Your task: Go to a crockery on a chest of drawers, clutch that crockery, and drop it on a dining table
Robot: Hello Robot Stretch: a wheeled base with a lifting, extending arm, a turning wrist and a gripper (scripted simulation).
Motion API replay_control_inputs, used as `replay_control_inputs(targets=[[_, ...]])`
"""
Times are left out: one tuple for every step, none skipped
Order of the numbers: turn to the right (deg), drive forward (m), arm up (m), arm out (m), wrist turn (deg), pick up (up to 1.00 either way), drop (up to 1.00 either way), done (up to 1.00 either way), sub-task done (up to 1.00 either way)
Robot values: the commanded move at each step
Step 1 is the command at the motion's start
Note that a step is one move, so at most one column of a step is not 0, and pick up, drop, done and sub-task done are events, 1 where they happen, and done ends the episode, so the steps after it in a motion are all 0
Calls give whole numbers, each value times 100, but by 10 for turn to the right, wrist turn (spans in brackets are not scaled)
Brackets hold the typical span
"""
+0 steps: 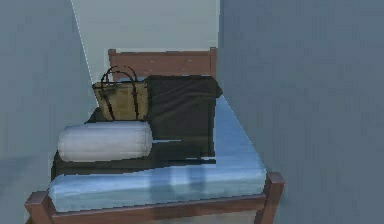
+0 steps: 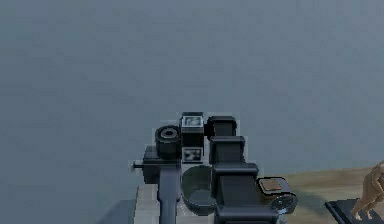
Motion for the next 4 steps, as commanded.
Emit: replay_control_inputs(targets=[[0, 0, 0, 0, 450, 0, 0, 0, 0], [0, 0, 0, 0, 450, 0, 0, 0, 0], [0, 0, 0, 0, 450, 0, 0, 0, 0], [0, 0, 0, 0, 450, 0, 0, 0, 0]])
